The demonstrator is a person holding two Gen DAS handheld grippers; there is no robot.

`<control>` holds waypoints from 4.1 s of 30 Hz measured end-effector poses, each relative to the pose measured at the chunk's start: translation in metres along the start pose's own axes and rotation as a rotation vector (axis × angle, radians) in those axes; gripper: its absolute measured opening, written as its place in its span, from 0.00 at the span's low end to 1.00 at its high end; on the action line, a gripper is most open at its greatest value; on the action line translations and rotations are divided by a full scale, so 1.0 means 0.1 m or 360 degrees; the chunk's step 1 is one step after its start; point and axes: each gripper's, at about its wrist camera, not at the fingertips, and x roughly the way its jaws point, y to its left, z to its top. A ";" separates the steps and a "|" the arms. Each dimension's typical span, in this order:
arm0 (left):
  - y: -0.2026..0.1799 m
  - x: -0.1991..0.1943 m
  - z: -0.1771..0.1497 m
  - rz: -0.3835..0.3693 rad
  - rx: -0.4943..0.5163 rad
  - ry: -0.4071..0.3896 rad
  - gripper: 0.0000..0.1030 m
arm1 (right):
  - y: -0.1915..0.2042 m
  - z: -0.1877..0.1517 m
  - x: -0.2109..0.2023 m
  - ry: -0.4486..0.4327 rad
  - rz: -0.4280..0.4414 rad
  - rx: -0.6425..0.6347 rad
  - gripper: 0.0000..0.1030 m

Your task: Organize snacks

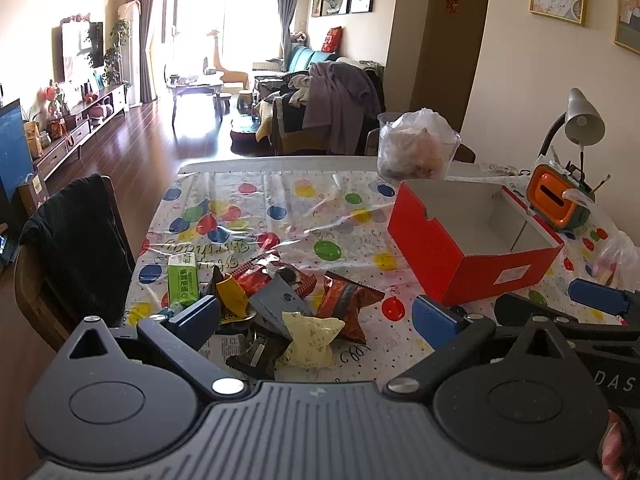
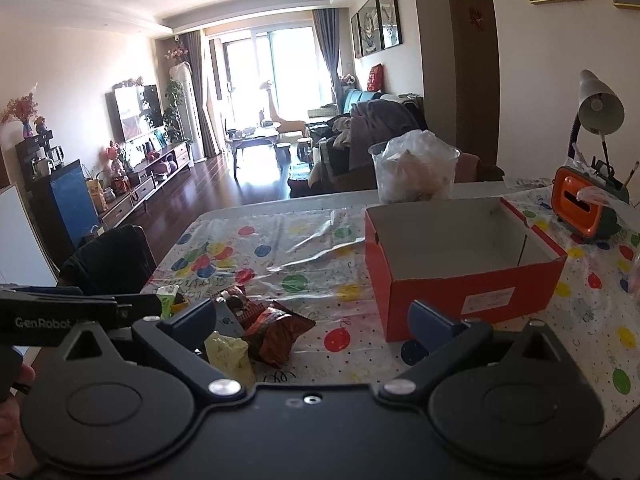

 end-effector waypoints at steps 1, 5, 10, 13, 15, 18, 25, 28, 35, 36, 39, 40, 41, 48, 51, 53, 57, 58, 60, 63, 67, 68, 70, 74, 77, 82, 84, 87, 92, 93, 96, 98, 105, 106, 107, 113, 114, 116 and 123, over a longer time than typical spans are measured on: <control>0.00 0.00 -0.01 -0.0002 -0.0002 0.0002 1.00 | 0.00 0.00 0.00 0.0005 -0.0007 0.0002 1.00; -0.01 0.01 -0.03 -0.0002 -0.0001 0.0007 1.00 | -0.02 -0.01 0.00 0.0016 -0.0027 0.0006 1.00; -0.01 0.01 -0.03 -0.0002 -0.0001 0.0006 1.00 | -0.02 -0.02 0.01 0.0018 -0.0037 0.0006 1.00; -0.01 0.01 -0.02 0.0005 0.0001 0.0001 1.00 | -0.01 -0.03 0.01 0.0015 -0.0029 -0.0004 0.99; 0.00 0.01 -0.03 0.0006 0.0000 -0.0003 1.00 | 0.00 -0.03 0.02 0.0010 -0.0024 -0.0012 0.99; 0.01 0.02 -0.02 0.0002 -0.0007 0.0003 1.00 | 0.02 -0.03 0.02 0.0009 -0.0021 -0.0019 0.99; 0.04 0.02 0.00 0.0007 -0.0009 -0.0008 1.00 | 0.07 0.00 0.03 -0.0002 -0.0012 -0.0034 0.99; 0.07 0.02 0.01 0.0010 -0.0011 -0.0014 1.00 | 0.09 0.01 0.04 -0.0005 -0.0008 -0.0044 0.99; 0.11 0.01 0.03 0.0016 -0.0008 -0.0025 1.00 | 0.11 0.02 0.06 0.0001 0.0003 -0.0046 0.99; 0.11 0.00 0.04 0.0017 -0.0010 -0.0028 1.00 | 0.12 0.03 0.06 0.0000 0.0009 -0.0048 0.99; 0.12 0.01 0.04 0.0025 -0.0013 -0.0031 1.00 | 0.16 0.04 0.06 -0.0010 0.0021 -0.0075 0.99; 0.13 0.02 0.04 0.0026 -0.0016 -0.0027 1.00 | 0.16 0.04 0.07 -0.0013 0.0022 -0.0083 0.99; 0.13 0.04 0.04 0.0030 -0.0021 -0.0024 1.00 | 0.18 0.04 0.07 -0.0015 0.0023 -0.0092 0.99; 0.18 0.16 0.04 0.0064 -0.0050 0.0018 1.00 | 0.19 0.06 0.21 0.0010 0.0056 -0.0140 0.99; 0.20 0.24 0.05 0.0093 -0.0054 0.0034 1.00 | 0.18 0.06 0.31 0.0030 0.0089 -0.0147 0.99; 0.24 0.29 0.06 0.0112 -0.0058 0.0050 1.00 | 0.19 0.07 0.40 0.0054 0.0117 -0.0157 0.99; 0.37 0.41 0.05 0.0121 -0.0102 0.0113 1.00 | 0.27 0.07 0.57 0.0103 0.0164 -0.0248 0.99; 0.40 0.44 0.04 0.0125 -0.0110 0.0134 1.00 | 0.29 0.06 0.61 0.0118 0.0168 -0.0278 0.99; 0.45 0.50 0.00 0.0132 -0.0122 0.0170 1.00 | 0.32 0.05 0.70 0.0155 0.0148 -0.0348 0.99; 0.51 0.59 -0.06 0.0104 -0.0142 0.0216 1.00 | 0.32 0.06 0.82 0.0225 0.0226 -0.0388 0.99; 0.59 0.73 -0.15 0.0105 -0.0157 0.0274 0.99 | 0.29 0.02 1.01 0.0338 0.0312 -0.0434 0.92; 0.61 0.76 -0.17 0.0109 -0.0164 0.0281 0.99 | 0.30 0.00 1.06 0.0366 0.0317 -0.0454 0.92; 0.62 0.83 -0.19 0.0113 -0.0157 0.0291 0.97 | 0.28 -0.03 1.16 0.0405 0.0341 -0.0471 0.89; 0.61 1.03 -0.24 0.0119 -0.0082 0.0343 0.84 | 0.19 0.02 1.40 0.0469 0.0326 -0.0437 0.86; 0.61 1.19 -0.26 0.0061 0.0033 0.0388 0.83 | 0.15 0.09 1.62 0.0545 0.0297 -0.0360 0.86; 0.68 1.45 -0.28 -0.0012 0.0193 0.0506 0.70 | 0.14 0.13 2.04 0.0778 0.0265 -0.0160 0.83; 0.71 1.54 -0.28 -0.0040 0.0202 0.0566 0.66 | 0.14 0.11 2.16 0.0864 0.0249 -0.0055 0.83; 0.66 1.63 -0.29 -0.0059 0.0271 0.0613 0.61 | 0.16 0.09 2.32 0.0951 0.0229 0.0066 0.81; 0.52 1.70 -0.30 -0.0096 0.0421 0.0634 0.55 | 0.21 0.05 2.51 0.1010 0.0170 0.0176 0.80; 0.50 1.73 -0.30 -0.0093 0.0440 0.0639 0.54 | 0.21 0.04 2.54 0.1017 0.0152 0.0185 0.80; 0.46 1.80 -0.33 -0.0079 0.0490 0.0654 0.49 | 0.21 0.02 2.64 0.1061 0.0110 0.0222 0.77; 0.44 1.84 -0.34 -0.0071 0.0511 0.0663 0.42 | 0.21 0.01 2.71 0.1089 0.0097 0.0243 0.75; 0.38 1.87 -0.36 -0.0051 0.0597 0.0643 0.34 | 0.19 -0.03 2.76 0.1116 0.0099 0.0268 0.60; 0.38 1.88 -0.36 -0.0048 0.0593 0.0642 0.33 | 0.18 -0.02 2.75 0.1115 0.0110 0.0271 0.55; 0.38 1.88 -0.37 -0.0048 0.0589 0.0640 0.32 | 0.18 -0.02 2.75 0.1115 0.0121 0.0276 0.53; 0.40 1.86 -0.37 -0.0040 0.0522 0.0623 0.29 | 0.18 -0.01 2.70 0.1068 0.0159 0.0261 0.38; 0.41 1.85 -0.37 -0.0040 0.0501 0.0621 0.29 | 0.18 0.00 2.69 0.1054 0.0158 0.0246 0.37; 0.43 1.85 -0.36 -0.0045 0.0466 0.0618 0.28 | 0.17 0.01 2.65 0.1033 0.0160 0.0233 0.36; 0.52 1.75 -0.35 -0.0075 0.0356 0.0597 0.28 | 0.07 0.04 2.43 0.0977 0.0144 0.0224 0.34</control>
